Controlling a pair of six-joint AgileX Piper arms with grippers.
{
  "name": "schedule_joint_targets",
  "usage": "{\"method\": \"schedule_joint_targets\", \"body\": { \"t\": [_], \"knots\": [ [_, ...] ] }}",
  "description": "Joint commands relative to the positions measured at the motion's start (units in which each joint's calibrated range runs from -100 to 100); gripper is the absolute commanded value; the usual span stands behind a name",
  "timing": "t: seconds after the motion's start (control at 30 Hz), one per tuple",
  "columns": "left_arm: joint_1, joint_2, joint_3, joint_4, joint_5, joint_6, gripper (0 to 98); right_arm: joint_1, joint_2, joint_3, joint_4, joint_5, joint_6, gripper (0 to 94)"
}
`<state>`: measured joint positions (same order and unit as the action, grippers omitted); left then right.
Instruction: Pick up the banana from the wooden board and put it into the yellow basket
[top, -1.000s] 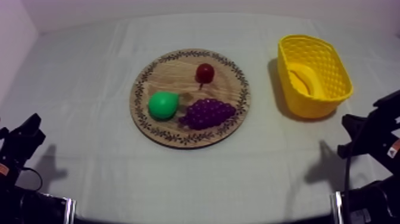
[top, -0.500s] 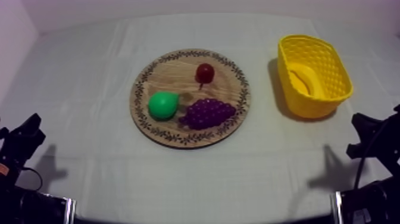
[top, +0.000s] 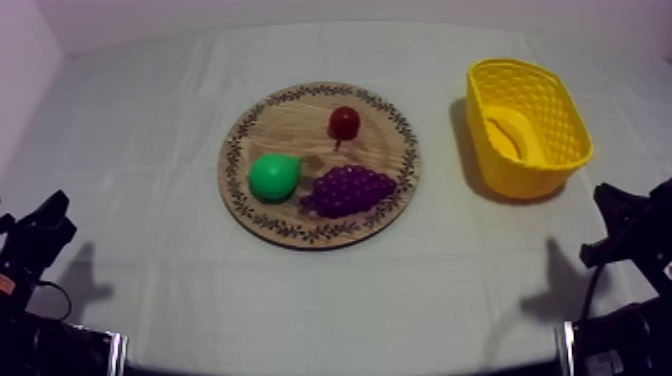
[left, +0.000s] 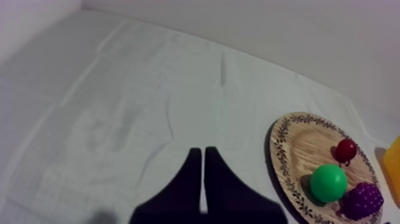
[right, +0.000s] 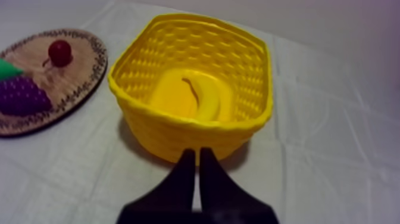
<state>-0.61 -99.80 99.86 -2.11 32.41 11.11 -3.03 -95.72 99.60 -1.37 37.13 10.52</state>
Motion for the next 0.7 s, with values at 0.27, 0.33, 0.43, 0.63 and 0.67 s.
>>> {"method": "schedule_joint_targets", "body": {
  "t": [0.27,0.33,0.43,0.63,0.67],
  "knots": [
    [0.0,0.0,0.0,-0.02,0.0,0.0,0.1,0.0,0.0,0.1,0.1,-0.2,1.2,0.4],
    [0.0,0.0,0.0,-0.02,0.0,0.0,0.1,0.0,0.0,0.1,0.1,-0.2,1.2,0.4],
    [0.0,0.0,0.0,-0.02,0.0,0.0,0.1,0.0,0.0,0.1,0.1,-0.2,1.2,0.4],
    [0.0,0.0,0.0,-0.02,0.0,0.0,0.1,0.0,0.0,0.1,0.1,-0.2,1.2,0.4],
    [0.0,0.0,0.0,-0.02,0.0,0.0,0.1,0.0,0.0,0.1,0.1,-0.2,1.2,0.4]
  ]
}}
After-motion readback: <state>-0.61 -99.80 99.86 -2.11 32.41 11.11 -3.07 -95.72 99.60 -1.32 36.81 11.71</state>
